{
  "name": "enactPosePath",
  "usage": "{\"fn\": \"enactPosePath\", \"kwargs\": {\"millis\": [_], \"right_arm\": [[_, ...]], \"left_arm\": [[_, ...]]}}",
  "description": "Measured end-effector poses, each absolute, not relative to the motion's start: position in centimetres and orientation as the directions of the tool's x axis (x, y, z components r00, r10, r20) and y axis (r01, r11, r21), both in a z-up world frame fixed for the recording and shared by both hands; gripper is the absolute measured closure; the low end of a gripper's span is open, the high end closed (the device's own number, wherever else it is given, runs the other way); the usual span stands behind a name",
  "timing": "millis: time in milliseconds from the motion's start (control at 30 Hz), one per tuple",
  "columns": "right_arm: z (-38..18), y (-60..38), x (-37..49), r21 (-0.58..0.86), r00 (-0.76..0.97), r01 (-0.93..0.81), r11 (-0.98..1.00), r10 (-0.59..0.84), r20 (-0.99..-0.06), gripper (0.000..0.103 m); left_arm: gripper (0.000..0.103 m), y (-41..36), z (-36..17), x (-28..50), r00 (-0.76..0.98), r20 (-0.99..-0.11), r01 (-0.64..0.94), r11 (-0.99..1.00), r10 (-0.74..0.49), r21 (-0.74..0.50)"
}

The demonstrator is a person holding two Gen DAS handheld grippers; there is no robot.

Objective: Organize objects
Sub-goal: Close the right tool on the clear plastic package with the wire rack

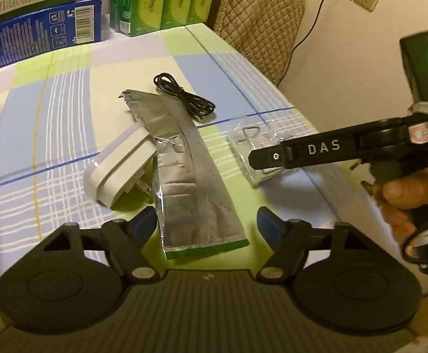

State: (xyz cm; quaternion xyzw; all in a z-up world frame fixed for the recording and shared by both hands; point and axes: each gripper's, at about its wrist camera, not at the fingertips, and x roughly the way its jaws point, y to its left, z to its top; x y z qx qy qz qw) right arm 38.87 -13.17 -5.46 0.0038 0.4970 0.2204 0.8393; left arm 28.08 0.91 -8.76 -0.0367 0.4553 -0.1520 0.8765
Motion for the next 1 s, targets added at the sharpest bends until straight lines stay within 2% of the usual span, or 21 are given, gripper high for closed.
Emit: {"fn": "enactPosePath", "kwargs": {"millis": [67, 100, 300, 567, 633, 767, 833, 867, 933, 1000], "right_arm": [[-5.5, -12.9, 38.7, 0.220, 0.406, -0.375, 0.901, 0.373, -0.835, 0.039], [-5.5, -12.8, 38.7, 0.219, 0.404, -0.379, 0.899, 0.374, -0.835, 0.039], [-5.0, -12.7, 38.2, 0.236, 0.390, -0.388, 0.891, 0.391, -0.834, 0.039], [-4.4, -12.7, 35.6, 0.244, 0.351, -0.425, 0.872, 0.407, -0.843, 0.040], [-4.4, -12.6, 34.7, 0.243, 0.332, -0.444, 0.862, 0.410, -0.849, 0.040], [-4.0, -13.2, 33.2, 0.284, 0.295, -0.455, 0.844, 0.444, -0.846, 0.040], [-3.4, -13.8, 32.6, 0.282, 0.307, -0.452, 0.846, 0.444, -0.842, 0.040], [-3.1, -14.0, 32.5, 0.273, 0.322, -0.448, 0.851, 0.438, -0.839, 0.040], [-2.4, -14.7, 32.4, 0.276, 0.349, -0.422, 0.864, 0.435, -0.830, 0.040], [-2.1, -15.2, 32.6, 0.286, 0.365, -0.398, 0.872, 0.437, -0.822, 0.040]], "left_arm": [[0.052, 0.8, -9.0, 28.1, 0.544, -0.795, 0.216, 0.960, -0.268, -0.176], [0.068, 0.9, -9.1, 28.1, 0.546, -0.797, 0.206, 0.964, -0.257, -0.170], [0.079, 1.5, -8.8, 27.6, 0.537, -0.786, 0.199, 0.952, -0.305, -0.233], [0.089, 0.6, -8.4, 23.9, 0.496, -0.809, 0.250, 0.944, -0.316, -0.216], [0.095, 0.8, -8.1, 22.5, 0.501, -0.806, 0.248, 0.945, -0.315, -0.214], [0.095, 2.0, -7.5, 20.0, 0.529, -0.785, 0.216, 0.946, -0.322, -0.243], [0.091, 2.7, -7.4, 19.7, 0.546, -0.775, 0.181, 0.948, -0.317, -0.260], [0.087, 3.0, -7.3, 19.7, 0.553, -0.773, 0.162, 0.951, -0.309, -0.264], [0.068, 3.5, -7.1, 20.1, 0.572, -0.763, 0.130, 0.952, -0.300, -0.277], [0.063, 3.9, -7.0, 20.5, 0.587, -0.752, 0.095, 0.948, -0.300, -0.304]]}}
